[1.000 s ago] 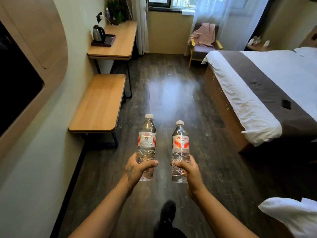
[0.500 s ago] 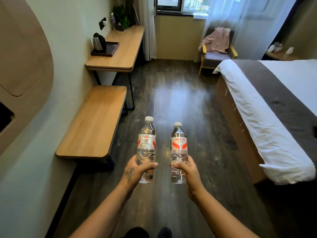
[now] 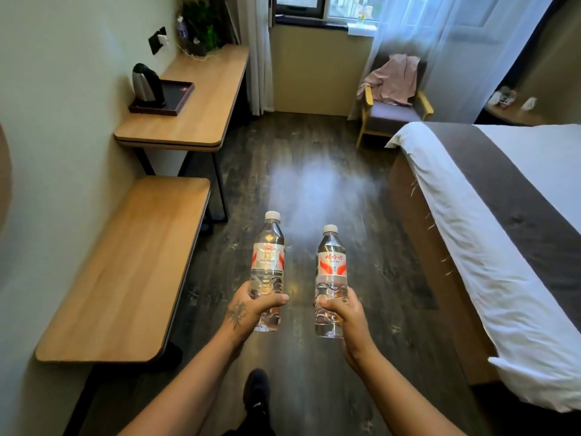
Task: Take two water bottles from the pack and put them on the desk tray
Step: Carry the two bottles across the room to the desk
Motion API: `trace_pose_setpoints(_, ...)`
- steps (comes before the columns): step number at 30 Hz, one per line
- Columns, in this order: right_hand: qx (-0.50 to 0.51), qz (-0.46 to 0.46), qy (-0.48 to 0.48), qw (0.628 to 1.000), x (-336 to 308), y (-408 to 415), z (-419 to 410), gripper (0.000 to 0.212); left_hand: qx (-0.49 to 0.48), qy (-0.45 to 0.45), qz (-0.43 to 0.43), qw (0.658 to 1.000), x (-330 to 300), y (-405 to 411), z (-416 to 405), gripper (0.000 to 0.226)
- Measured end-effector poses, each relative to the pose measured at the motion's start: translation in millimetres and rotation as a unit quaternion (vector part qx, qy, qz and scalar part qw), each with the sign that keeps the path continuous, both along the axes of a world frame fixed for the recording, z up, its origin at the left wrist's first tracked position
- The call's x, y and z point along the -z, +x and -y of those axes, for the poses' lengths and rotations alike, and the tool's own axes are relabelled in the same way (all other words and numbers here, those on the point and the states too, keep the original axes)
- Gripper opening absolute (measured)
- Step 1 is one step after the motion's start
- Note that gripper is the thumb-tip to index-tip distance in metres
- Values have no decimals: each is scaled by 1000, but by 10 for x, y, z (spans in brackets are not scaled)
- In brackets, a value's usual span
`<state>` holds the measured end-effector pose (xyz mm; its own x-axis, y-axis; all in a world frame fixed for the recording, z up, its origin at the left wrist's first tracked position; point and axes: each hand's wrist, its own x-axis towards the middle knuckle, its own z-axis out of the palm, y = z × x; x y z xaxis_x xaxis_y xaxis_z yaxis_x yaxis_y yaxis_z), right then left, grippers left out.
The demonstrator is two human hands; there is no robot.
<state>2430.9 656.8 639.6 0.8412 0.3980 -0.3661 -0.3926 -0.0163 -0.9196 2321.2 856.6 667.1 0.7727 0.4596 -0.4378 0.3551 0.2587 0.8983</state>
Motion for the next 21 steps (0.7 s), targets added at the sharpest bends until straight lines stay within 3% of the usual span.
trace_pose_setpoints(9, 47, -6, 1, 999, -153, 1535, -1103, 52, 26, 7, -26, 999, -31, 1697, -1149, 83)
trace_pose_setpoints(21, 15, -4, 13, 1000, -94, 3885, -2144, 76, 4, 17, -34, 999, 18, 3961, -2158, 87)
